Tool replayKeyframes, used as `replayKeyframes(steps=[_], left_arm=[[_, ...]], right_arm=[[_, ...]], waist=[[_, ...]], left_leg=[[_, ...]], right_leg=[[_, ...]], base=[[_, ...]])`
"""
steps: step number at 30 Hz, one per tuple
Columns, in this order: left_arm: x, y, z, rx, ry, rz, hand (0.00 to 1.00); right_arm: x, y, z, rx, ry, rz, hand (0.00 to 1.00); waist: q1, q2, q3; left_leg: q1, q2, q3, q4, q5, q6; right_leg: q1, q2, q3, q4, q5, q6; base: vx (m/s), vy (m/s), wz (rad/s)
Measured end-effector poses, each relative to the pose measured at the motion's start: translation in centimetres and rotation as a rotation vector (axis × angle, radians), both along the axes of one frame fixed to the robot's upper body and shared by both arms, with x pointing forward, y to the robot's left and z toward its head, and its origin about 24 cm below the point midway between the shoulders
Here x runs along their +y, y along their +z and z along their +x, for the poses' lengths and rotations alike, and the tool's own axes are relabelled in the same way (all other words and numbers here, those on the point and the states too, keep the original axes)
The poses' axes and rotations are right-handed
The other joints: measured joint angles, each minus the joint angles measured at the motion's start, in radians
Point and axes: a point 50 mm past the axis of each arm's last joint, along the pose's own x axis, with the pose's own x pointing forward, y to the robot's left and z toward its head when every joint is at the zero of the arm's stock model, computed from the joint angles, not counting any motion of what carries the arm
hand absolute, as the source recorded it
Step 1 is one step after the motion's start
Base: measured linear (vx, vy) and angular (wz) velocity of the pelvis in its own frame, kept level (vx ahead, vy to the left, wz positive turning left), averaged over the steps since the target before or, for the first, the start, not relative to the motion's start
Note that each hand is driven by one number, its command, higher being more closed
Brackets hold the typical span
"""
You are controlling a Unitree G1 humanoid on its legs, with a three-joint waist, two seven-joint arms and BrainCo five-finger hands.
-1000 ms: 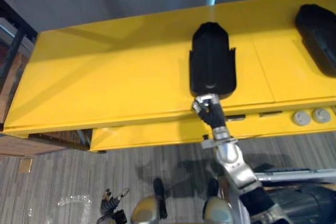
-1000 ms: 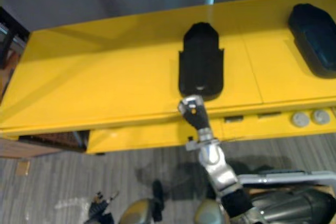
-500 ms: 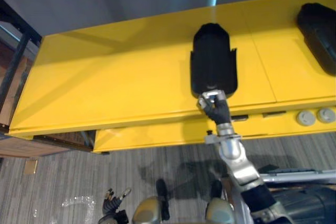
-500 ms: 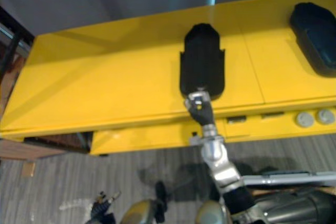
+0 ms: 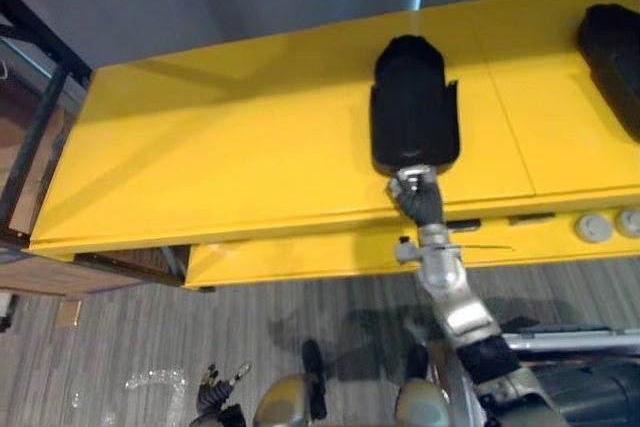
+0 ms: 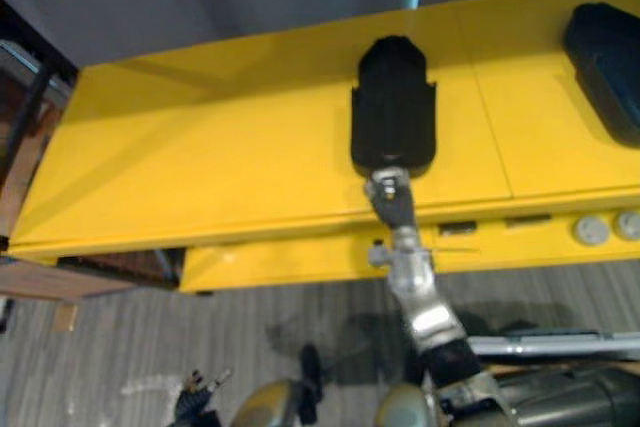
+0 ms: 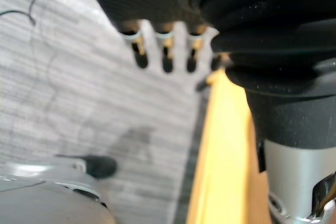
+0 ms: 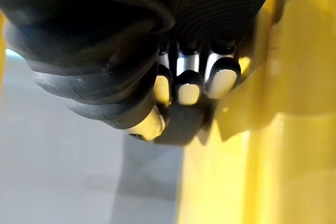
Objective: Walk over and take plastic housings, then place them on the shelf
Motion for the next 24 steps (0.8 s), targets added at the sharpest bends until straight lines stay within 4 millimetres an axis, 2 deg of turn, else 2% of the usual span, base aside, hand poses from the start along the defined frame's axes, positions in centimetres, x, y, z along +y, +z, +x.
replayKeyframes(steps=[3,15,24], left_arm=[[-0.6,-0.1,0.0,0.003,0.000,-0.018,0.00],[-0.5,-0.2,-0.6,0.016,0.004,-0.019,0.00],[-0.6,-0.1,-0.4,0.003,-0.001,-0.023,0.00]], right_arm=[[-0.6,0.3,0.3,-0.009,-0.030,0.010,1.00],[-1.9,0.5,0.8,-0.024,-0.145,0.048,1.00],[-1.9,0.7,1.3,-0.024,-0.152,0.022,1.00]], waist=[[0.001,0.009,0.001],[0.002,0.009,0.001],[0.001,0.009,0.001]], left_leg=[[0.000,0.000,-0.001,0.000,0.002,0.001],[0.001,-0.001,-0.004,-0.001,0.006,0.002],[0.003,-0.006,-0.004,-0.006,0.013,0.009]], right_leg=[[0.000,0.000,-0.001,0.002,0.000,0.000],[0.000,-0.003,-0.003,0.006,0.000,0.001],[0.001,-0.011,-0.005,0.006,0.003,0.006]], base=[[0.00,0.000,0.00],[0.00,0.000,0.00],[0.00,0.000,0.00]])
